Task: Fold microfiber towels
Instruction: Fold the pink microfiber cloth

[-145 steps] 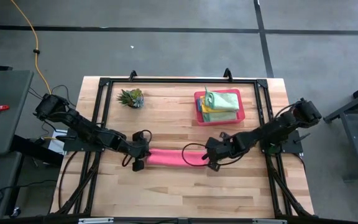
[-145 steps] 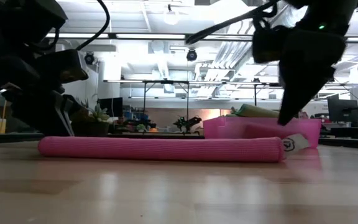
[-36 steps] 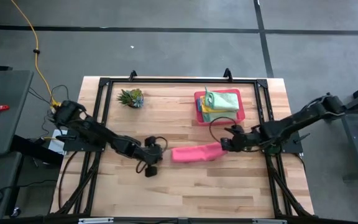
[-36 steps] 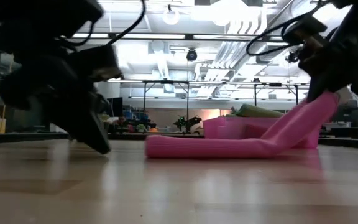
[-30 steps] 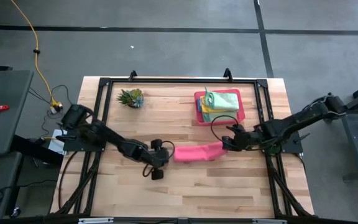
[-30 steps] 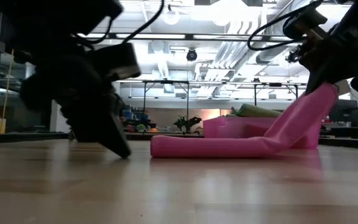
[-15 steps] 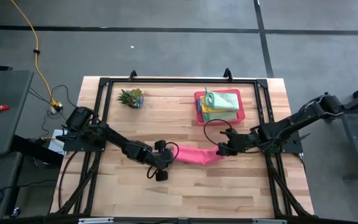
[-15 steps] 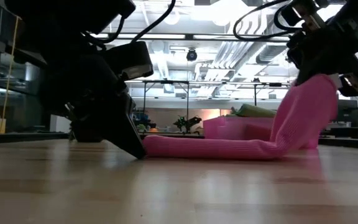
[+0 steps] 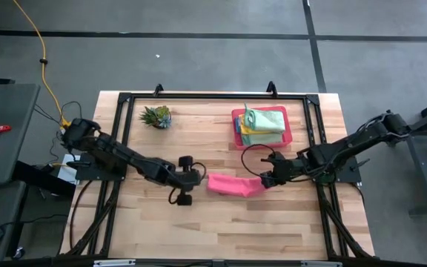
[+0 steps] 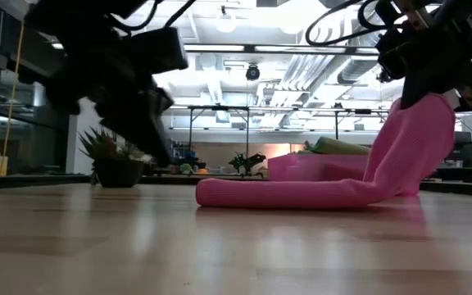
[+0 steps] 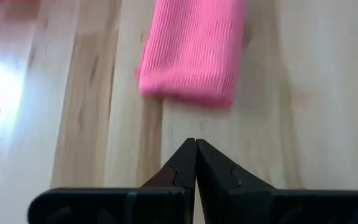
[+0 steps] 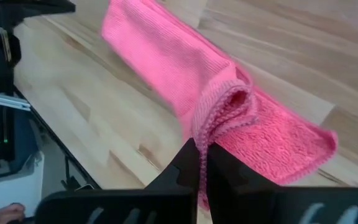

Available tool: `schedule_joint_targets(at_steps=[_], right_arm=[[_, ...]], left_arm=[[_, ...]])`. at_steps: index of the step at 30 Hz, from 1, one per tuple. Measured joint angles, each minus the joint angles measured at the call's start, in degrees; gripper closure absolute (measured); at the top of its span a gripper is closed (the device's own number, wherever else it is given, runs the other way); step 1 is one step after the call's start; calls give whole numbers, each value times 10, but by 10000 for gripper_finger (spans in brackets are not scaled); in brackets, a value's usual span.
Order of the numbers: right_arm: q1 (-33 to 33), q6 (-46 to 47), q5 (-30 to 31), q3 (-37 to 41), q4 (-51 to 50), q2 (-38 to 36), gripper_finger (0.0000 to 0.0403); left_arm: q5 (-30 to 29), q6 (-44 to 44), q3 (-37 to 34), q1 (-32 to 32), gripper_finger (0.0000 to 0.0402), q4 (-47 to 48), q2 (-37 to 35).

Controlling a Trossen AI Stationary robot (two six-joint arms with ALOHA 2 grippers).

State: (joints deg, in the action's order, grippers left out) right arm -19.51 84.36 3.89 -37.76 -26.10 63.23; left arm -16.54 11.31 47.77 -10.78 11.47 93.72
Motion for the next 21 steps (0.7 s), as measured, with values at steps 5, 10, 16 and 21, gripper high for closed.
schedule_joint_targets(at_steps=[5,10,16,21], right_arm=[[2,-9,4,-1,24,17,403],[5,-21,6,-1,64,41,403],[8,-32,1,-2,128,72,403],[9,-50,4,-17,130,100,403]], left_arm=[[53,-10,0,32,402,-62,44],[90,-16,15,36,402,-80,92],[88,-18,36,37,402,-85,113],[93,-18,44,37,402,-93,126]])
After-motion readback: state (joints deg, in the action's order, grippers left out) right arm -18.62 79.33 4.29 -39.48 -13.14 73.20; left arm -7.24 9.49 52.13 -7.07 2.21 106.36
